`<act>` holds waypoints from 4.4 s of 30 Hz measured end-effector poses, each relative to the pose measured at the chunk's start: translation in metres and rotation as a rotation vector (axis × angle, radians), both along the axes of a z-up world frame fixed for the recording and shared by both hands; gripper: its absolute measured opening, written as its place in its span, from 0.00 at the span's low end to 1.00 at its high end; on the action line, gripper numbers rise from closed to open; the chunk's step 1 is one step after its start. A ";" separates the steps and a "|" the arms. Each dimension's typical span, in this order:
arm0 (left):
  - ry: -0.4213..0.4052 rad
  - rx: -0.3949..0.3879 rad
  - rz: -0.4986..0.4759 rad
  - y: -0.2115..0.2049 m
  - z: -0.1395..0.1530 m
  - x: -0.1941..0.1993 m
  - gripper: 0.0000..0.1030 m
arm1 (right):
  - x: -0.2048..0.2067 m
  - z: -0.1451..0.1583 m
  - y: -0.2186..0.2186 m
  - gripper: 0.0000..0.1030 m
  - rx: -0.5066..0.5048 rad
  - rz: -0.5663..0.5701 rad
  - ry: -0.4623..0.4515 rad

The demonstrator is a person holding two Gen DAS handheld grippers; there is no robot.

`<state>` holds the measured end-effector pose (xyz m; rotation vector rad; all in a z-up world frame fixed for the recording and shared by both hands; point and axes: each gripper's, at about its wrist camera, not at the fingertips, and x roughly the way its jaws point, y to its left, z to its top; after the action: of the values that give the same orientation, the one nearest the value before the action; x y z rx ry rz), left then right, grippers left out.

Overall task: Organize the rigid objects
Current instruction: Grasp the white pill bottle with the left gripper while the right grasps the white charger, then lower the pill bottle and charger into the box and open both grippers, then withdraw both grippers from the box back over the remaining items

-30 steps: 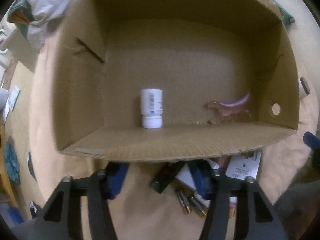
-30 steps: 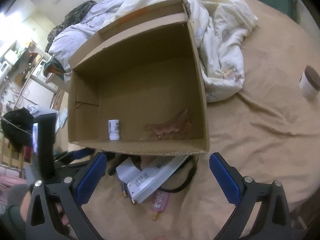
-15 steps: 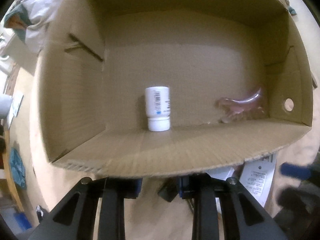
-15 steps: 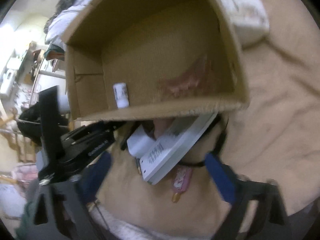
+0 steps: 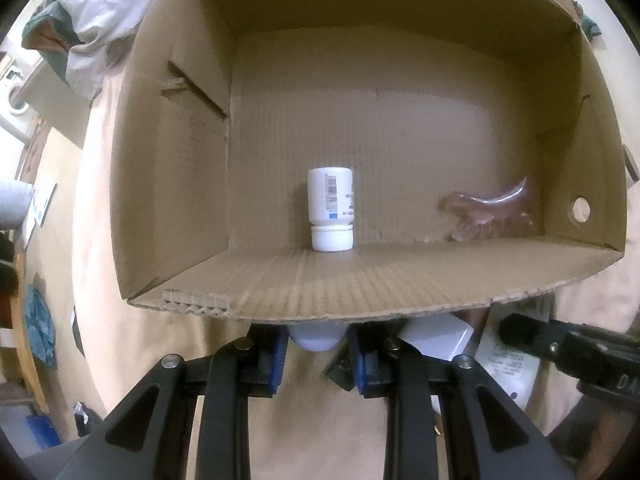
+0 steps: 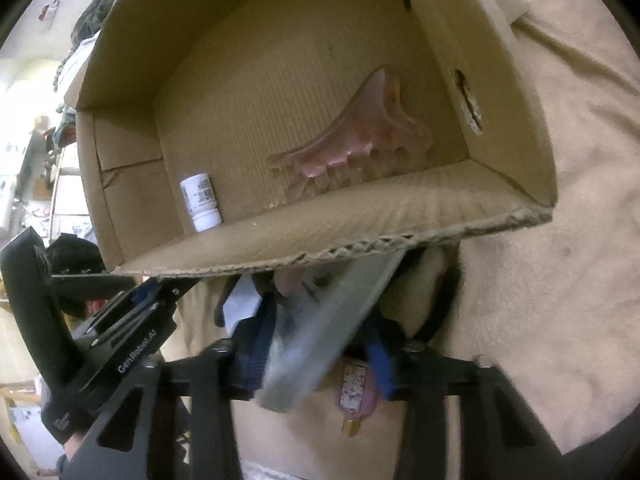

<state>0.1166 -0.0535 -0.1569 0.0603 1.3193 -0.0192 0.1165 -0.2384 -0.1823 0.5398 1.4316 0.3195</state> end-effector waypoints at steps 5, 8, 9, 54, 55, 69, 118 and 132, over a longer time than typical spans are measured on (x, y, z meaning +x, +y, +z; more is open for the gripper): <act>0.008 0.003 0.012 -0.003 0.004 -0.010 0.23 | -0.017 0.010 -0.008 0.23 0.039 -0.020 0.009; 0.033 -0.034 0.039 0.004 0.011 -0.021 0.23 | -0.032 0.022 -0.014 0.23 0.072 -0.028 -0.007; 0.021 -0.040 0.045 0.007 0.018 -0.025 0.23 | -0.037 0.027 -0.014 0.23 0.076 -0.022 -0.018; -0.144 -0.061 0.020 0.023 0.069 0.061 0.23 | 0.073 0.065 0.004 0.23 -0.125 0.094 -0.297; -0.142 -0.067 0.019 0.023 0.069 0.063 0.23 | 0.074 0.064 0.006 0.23 -0.127 0.094 -0.297; -0.082 0.008 0.039 0.022 0.042 0.058 0.23 | 0.080 0.054 0.017 0.23 -0.158 0.071 -0.257; -0.129 -0.028 -0.064 -0.002 0.057 0.055 0.67 | 0.067 0.115 0.029 0.82 -0.331 0.079 -0.492; -0.188 -0.037 0.020 0.010 0.110 0.029 0.67 | 0.042 0.144 0.024 0.82 -0.345 0.062 -0.556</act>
<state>0.1458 -0.0435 -0.0473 0.0170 1.1315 -0.0205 0.1586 -0.2146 -0.0383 0.1061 0.9329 0.2395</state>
